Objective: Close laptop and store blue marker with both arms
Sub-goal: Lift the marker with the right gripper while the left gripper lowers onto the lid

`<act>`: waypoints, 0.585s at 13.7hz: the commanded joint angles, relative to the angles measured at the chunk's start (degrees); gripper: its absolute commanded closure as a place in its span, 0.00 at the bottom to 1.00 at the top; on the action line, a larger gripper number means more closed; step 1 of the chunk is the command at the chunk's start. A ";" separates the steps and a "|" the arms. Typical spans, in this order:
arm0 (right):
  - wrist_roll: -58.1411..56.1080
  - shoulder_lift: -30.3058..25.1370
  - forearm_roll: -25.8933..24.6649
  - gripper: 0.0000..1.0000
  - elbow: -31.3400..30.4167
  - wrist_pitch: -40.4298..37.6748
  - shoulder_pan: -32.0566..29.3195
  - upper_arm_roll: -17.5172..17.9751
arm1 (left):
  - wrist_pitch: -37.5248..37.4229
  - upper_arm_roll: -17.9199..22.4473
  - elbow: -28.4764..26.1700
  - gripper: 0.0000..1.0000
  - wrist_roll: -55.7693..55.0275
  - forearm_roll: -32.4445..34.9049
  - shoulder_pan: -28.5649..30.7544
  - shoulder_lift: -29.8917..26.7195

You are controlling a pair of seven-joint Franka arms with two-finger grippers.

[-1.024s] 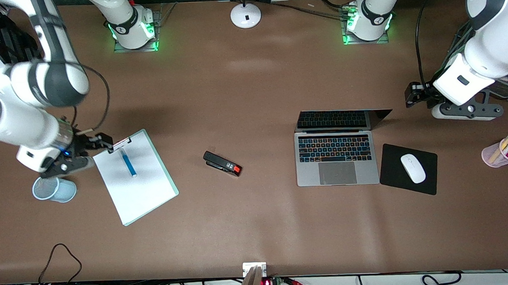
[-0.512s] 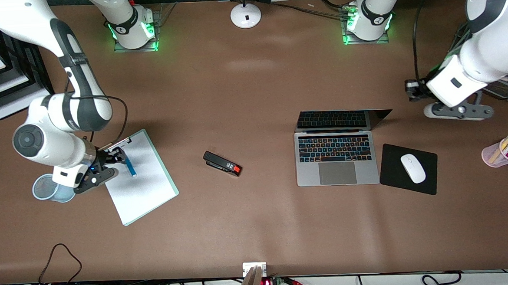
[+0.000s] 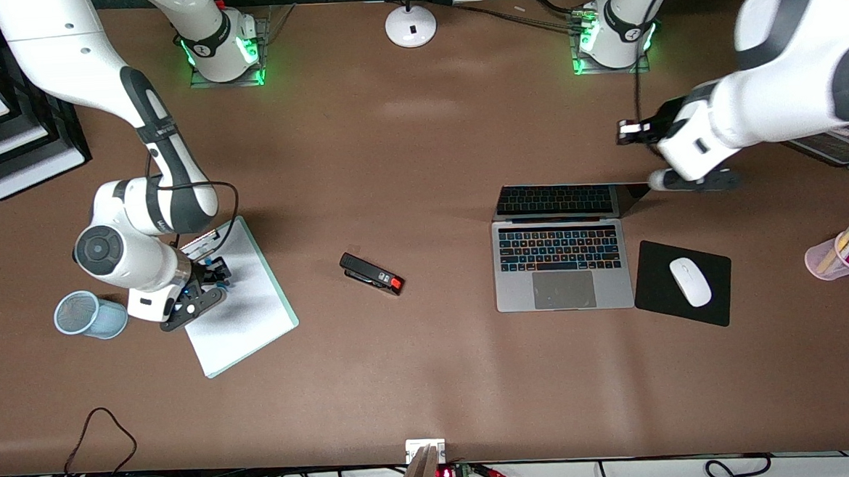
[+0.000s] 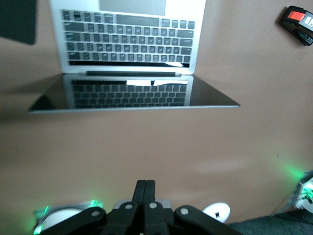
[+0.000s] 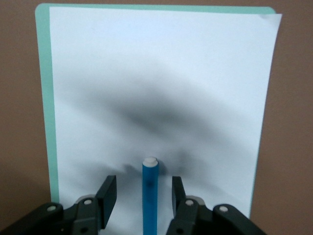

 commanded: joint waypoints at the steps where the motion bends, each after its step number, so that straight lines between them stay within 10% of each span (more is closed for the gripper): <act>1: -0.89 1.19 -0.88 0.46 0.88 0.98 0.01 0.10 | 10.24 -4.66 -11.70 1.00 -0.84 -1.23 0.49 -5.53; 8: -0.80 4.10 -1.76 0.54 0.97 4.15 -0.16 0.10 | 33.80 -7.84 -28.42 1.00 0.22 -0.79 -0.04 -5.63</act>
